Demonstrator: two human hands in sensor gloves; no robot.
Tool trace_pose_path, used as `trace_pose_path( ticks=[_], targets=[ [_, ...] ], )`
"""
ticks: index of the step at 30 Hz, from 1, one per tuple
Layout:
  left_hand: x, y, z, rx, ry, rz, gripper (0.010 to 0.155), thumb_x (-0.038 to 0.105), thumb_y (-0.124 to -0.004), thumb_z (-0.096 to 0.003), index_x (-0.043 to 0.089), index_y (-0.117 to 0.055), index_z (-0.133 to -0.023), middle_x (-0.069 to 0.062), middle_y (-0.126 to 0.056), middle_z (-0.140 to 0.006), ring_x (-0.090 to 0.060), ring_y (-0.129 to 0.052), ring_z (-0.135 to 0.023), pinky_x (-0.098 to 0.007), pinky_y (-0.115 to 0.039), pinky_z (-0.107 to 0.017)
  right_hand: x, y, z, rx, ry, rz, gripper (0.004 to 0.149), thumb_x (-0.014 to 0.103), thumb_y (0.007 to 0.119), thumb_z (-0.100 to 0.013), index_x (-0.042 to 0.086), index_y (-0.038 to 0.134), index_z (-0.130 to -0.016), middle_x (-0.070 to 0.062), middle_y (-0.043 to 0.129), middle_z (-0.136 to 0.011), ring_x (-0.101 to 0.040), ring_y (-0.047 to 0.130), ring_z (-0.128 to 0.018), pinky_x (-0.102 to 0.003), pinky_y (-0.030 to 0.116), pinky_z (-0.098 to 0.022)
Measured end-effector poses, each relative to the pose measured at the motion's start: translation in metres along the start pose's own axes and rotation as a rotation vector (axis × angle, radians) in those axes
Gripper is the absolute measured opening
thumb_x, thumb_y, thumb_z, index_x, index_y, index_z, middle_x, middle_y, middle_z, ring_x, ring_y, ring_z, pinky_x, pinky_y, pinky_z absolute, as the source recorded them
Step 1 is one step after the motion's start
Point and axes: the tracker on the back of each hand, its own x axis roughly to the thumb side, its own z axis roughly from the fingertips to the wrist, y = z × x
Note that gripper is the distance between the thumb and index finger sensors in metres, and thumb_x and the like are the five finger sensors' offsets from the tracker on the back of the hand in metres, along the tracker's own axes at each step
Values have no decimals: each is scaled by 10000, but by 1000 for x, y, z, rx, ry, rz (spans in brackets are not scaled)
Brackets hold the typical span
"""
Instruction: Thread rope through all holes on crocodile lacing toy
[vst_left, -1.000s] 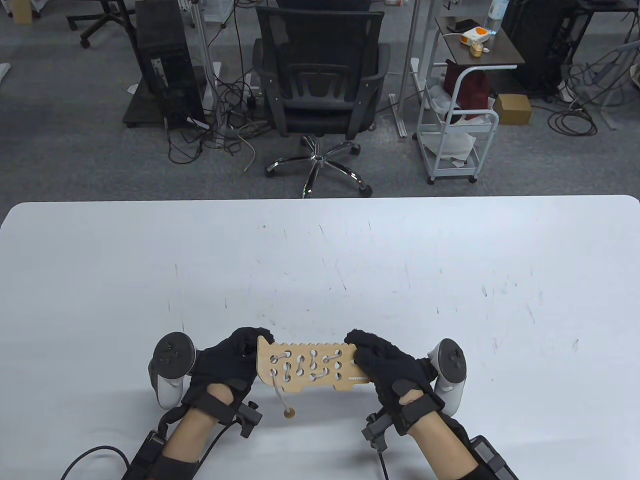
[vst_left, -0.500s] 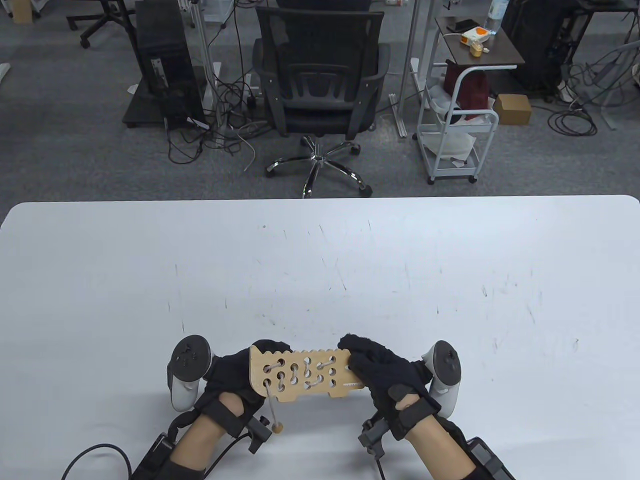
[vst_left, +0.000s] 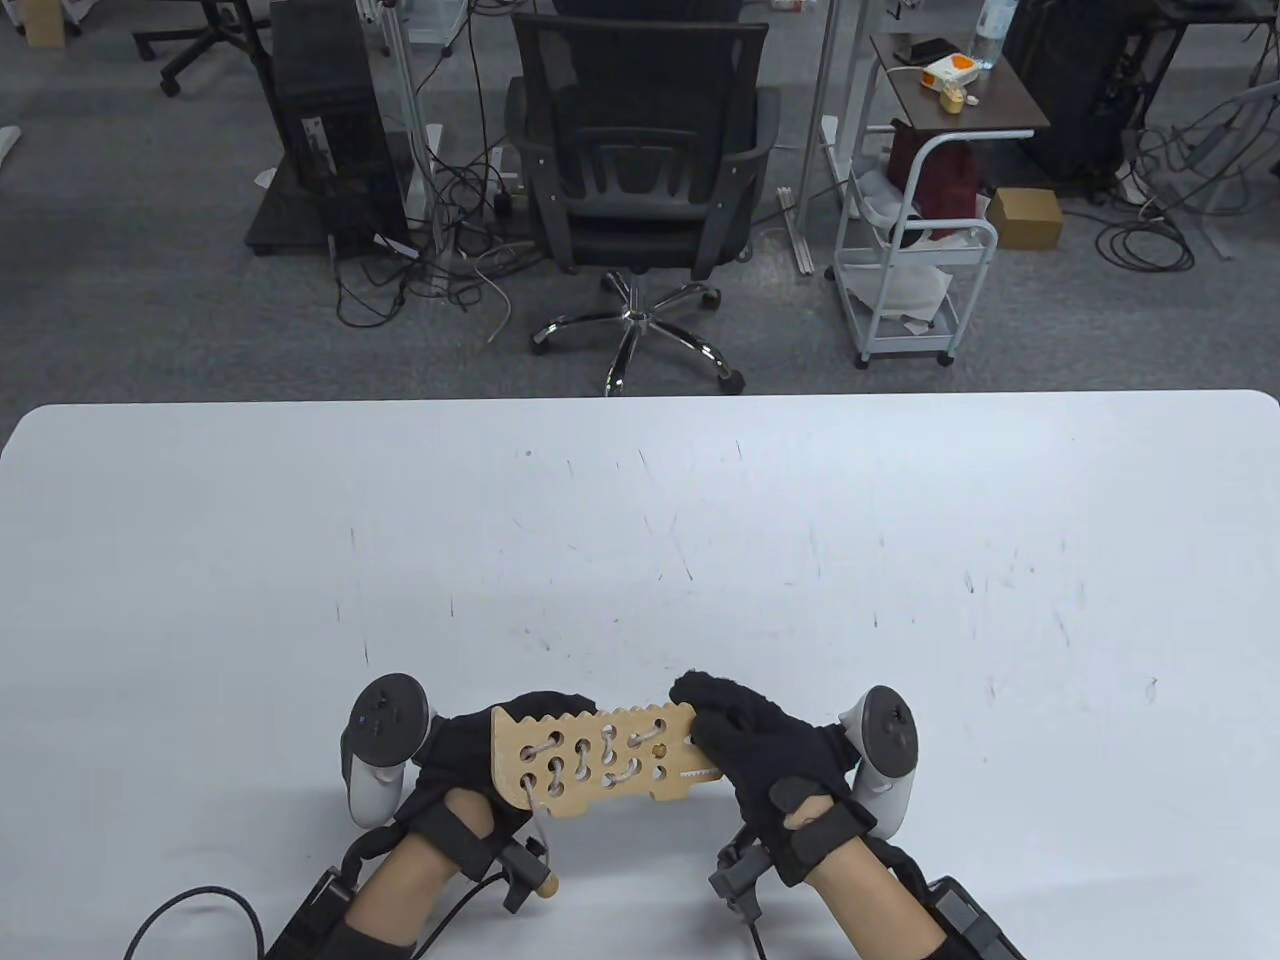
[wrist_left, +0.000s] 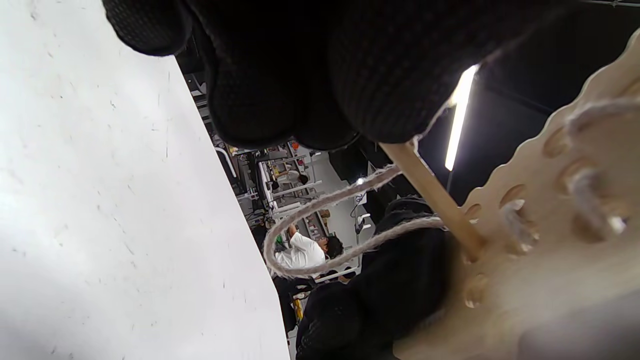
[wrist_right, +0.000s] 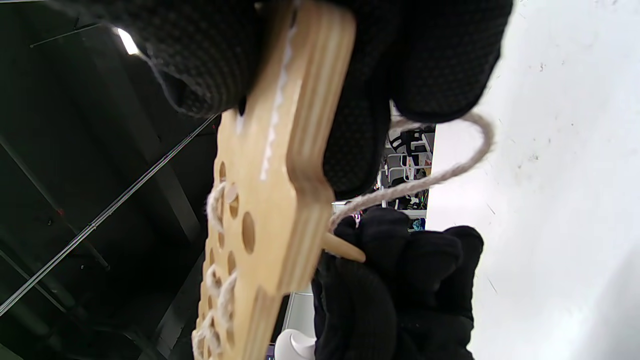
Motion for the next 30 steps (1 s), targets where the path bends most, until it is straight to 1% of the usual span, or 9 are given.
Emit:
trace_pose_path(
  ticks=[5, 10, 12, 17, 21, 23, 26, 30],
  targets=[
    [0, -1, 0, -7, -6, 32, 395, 298, -962, -369, 315, -958, -764, 13, -996, -774, -220, -1009, -660, -560, -667, -704, -1, -2, -1, -8, -21, 43, 478, 318, 822, -445, 133, 786, -884, -69, 1000, -736, -214, 1076, -510, -429, 835, -463],
    [1, -3, 1, -11, 8, 40, 396, 288, -960, -373, 305, -958, -768, -11, -1002, -736, -221, -1014, -609, -558, -673, -700, -2, -1, -2, 12, -32, 7, 475, 317, 826, -442, 135, 788, -879, -64, 1000, -732, -209, 1076, -508, -429, 832, -469],
    [2, -6, 1, -35, 11, 52, 394, 291, -961, -371, 312, -962, -764, -13, -1003, -729, -218, -1016, -598, -556, -677, -698, -3, 2, -3, 30, -33, 3, 475, 313, 829, -442, 130, 789, -878, -66, 1005, -727, -212, 1077, -506, -433, 830, -470],
    [7, -14, 2, -53, -1, 25, 386, 315, -969, -367, 348, -975, -751, -4, -1006, -718, -209, -1016, -592, -546, -681, -697, -7, 8, -3, 35, -32, 67, 474, 316, 828, -441, 130, 793, -875, -69, 1007, -724, -212, 1079, -500, -439, 825, -471],
    [10, -19, 3, -81, -14, 43, 386, 323, -975, -364, 354, -983, -748, -5, -1017, -704, -204, -1028, -580, -547, -688, -697, -9, 10, -3, 28, -41, 134, 479, 325, 819, -441, 125, 794, -876, -76, 1008, -721, -222, 1077, -493, -449, 819, -471],
    [9, -20, 3, -90, -9, 68, 399, 325, -966, -367, 330, -972, -766, -10, -1034, -696, -200, -1049, -565, -548, -702, -692, -9, 10, -3, 15, -40, 155, 481, 331, 815, -440, 124, 796, -874, -78, 1012, -717, -222, 1078, -489, -448, 818, -472],
    [6, -20, 2, -106, 4, 137, 452, 314, -951, -375, 298, -928, -825, -28, -1057, -699, -205, -1077, -563, -540, -719, -686, -9, 10, -3, 10, -43, 211, 478, 339, 814, -438, 124, 802, -865, -78, 1013, -713, -225, 1081, -480, -448, 819, -468],
    [2, -23, 1, -143, 22, 227, 489, 299, -934, -384, 276, -889, -870, -20, -1069, -708, -205, -1102, -566, -529, -736, -680, -9, 12, -4, 26, -44, 260, 465, 347, 805, -436, 123, 808, -843, -78, 1018, -694, -224, 1085, -461, -443, 824, -454]
  ],
)
